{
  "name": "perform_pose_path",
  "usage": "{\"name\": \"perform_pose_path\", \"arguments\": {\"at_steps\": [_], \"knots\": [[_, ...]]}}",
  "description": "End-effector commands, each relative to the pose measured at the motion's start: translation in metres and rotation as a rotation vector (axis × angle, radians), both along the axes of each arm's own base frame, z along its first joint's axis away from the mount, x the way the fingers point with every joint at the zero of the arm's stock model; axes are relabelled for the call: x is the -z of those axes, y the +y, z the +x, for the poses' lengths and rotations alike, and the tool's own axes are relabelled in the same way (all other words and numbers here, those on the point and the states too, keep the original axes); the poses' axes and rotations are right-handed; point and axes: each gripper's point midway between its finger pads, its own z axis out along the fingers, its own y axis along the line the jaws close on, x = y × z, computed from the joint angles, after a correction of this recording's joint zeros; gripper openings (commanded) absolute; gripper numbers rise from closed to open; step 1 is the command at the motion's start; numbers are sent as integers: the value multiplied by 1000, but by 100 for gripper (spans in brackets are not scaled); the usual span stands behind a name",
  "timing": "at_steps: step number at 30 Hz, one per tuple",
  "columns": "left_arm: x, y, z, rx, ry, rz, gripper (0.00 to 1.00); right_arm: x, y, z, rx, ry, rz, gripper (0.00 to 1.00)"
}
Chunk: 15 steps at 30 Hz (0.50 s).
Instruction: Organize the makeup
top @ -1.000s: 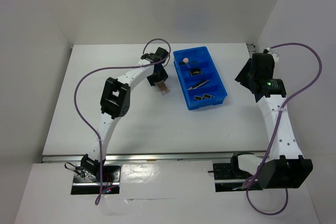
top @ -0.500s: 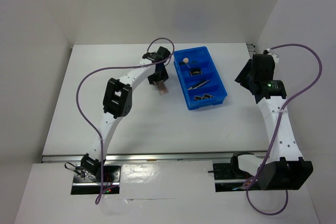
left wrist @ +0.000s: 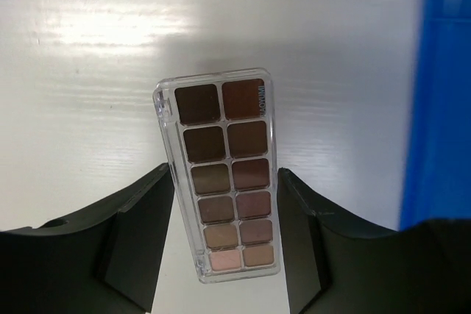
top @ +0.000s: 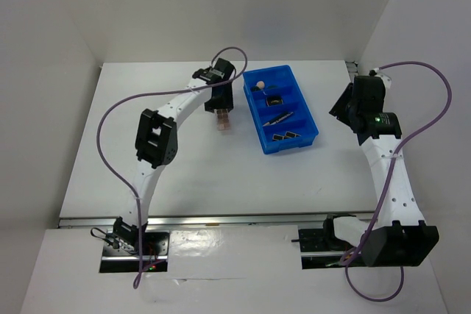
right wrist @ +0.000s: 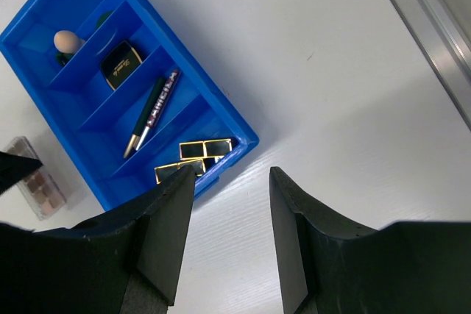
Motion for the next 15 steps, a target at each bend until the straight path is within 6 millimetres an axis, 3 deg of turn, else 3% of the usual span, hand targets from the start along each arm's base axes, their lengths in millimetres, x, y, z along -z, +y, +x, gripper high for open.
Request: {"name": "perform_pose_path", "arguments": {"at_steps": [1,7,15], "knots": [[-96,-20,21,212,-237,-93,18,-15,-3,0,4,-54,-11,53],[-146,-42,30,405,-381,-150,19,-19,-5,1,13,-63,-18,53],[-193,-90,38,668,-603,-271,20,-14,-7,0,15,-42,-30,53]]}}
